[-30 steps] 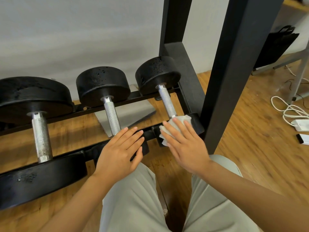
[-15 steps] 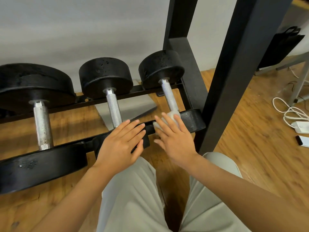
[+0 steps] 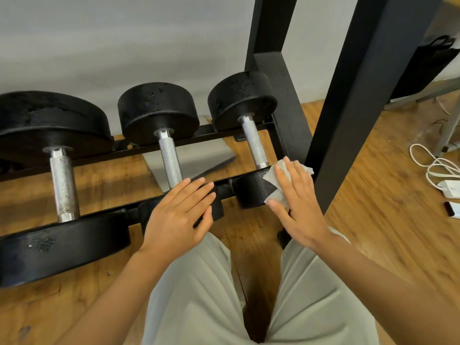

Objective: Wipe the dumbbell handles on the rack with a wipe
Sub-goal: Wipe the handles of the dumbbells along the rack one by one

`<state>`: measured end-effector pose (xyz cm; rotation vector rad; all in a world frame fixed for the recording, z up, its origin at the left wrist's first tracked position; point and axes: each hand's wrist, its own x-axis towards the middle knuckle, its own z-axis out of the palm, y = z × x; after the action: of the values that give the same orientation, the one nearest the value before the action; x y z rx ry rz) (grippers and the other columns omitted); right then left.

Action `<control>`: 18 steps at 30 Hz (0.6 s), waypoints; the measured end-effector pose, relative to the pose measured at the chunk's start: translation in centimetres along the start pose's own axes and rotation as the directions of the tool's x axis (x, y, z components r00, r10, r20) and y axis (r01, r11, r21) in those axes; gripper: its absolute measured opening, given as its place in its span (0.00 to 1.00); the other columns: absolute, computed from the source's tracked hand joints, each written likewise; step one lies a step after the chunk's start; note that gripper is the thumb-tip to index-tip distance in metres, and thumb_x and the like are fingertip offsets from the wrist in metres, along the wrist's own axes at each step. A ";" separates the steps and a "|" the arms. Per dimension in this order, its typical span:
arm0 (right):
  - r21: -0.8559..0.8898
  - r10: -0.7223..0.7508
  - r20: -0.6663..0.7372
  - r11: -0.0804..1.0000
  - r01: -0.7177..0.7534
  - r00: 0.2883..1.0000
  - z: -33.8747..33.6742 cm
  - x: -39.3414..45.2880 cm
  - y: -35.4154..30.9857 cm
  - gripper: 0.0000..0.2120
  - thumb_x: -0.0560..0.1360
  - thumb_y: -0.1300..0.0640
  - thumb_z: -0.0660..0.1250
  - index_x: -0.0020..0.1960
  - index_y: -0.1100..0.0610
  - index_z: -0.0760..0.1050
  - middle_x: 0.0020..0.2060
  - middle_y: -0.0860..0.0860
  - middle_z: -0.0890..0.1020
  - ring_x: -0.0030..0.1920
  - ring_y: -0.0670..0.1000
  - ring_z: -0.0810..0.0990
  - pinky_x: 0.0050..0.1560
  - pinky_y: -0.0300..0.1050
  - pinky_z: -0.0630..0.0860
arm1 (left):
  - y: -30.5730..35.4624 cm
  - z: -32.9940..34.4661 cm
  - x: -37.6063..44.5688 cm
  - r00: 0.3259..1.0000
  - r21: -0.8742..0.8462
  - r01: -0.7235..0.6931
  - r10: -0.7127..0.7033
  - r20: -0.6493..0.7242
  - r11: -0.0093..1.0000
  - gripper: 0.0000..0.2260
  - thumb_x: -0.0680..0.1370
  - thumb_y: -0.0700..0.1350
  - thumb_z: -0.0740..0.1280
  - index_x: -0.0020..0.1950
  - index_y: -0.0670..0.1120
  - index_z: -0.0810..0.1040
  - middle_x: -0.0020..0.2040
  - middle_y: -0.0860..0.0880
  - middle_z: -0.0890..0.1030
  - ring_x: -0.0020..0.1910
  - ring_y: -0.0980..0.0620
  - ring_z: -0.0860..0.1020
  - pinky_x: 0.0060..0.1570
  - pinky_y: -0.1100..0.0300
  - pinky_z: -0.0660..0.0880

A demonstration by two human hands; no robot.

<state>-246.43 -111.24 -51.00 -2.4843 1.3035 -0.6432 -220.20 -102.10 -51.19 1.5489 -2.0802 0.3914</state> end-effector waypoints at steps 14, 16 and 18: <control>-0.130 0.056 -0.089 0.989 -0.067 0.994 1.4 -1.0 -1.0 0.24 0.84 0.48 0.45 0.79 0.52 0.49 0.79 0.49 0.52 0.79 0.51 0.46 0.78 0.53 0.49 | 0.0 0.1 0.0 1.000 -0.033 0.012 -0.013 -0.009 0.999 0.14 0.81 0.45 0.62 0.61 0.44 0.83 0.63 0.47 0.81 0.68 0.51 0.75 0.73 0.52 0.66; -0.008 0.132 -0.057 0.991 -0.132 0.990 0.6 0.6 -0.6 0.25 0.83 0.45 0.43 0.79 0.48 0.48 0.78 0.42 0.47 0.78 0.45 0.42 0.77 0.47 0.45 | 0.0 0.0 0.1 1.000 -0.036 0.017 -0.017 0.000 0.999 0.13 0.81 0.45 0.62 0.61 0.45 0.82 0.63 0.48 0.80 0.68 0.51 0.75 0.73 0.52 0.66; 0.052 0.220 -0.064 0.975 -0.217 0.973 0.3 2.0 -0.8 0.26 0.82 0.44 0.42 0.79 0.48 0.49 0.78 0.43 0.49 0.78 0.45 0.43 0.76 0.44 0.45 | 0.1 -0.1 0.1 1.000 -0.030 0.029 -0.029 0.009 0.999 0.14 0.80 0.46 0.63 0.61 0.45 0.82 0.63 0.48 0.80 0.68 0.52 0.75 0.72 0.51 0.67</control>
<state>-244.72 -112.44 -50.40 -2.2582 1.5434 -0.7006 -220.31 -102.06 -51.01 1.5639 -2.0577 0.3418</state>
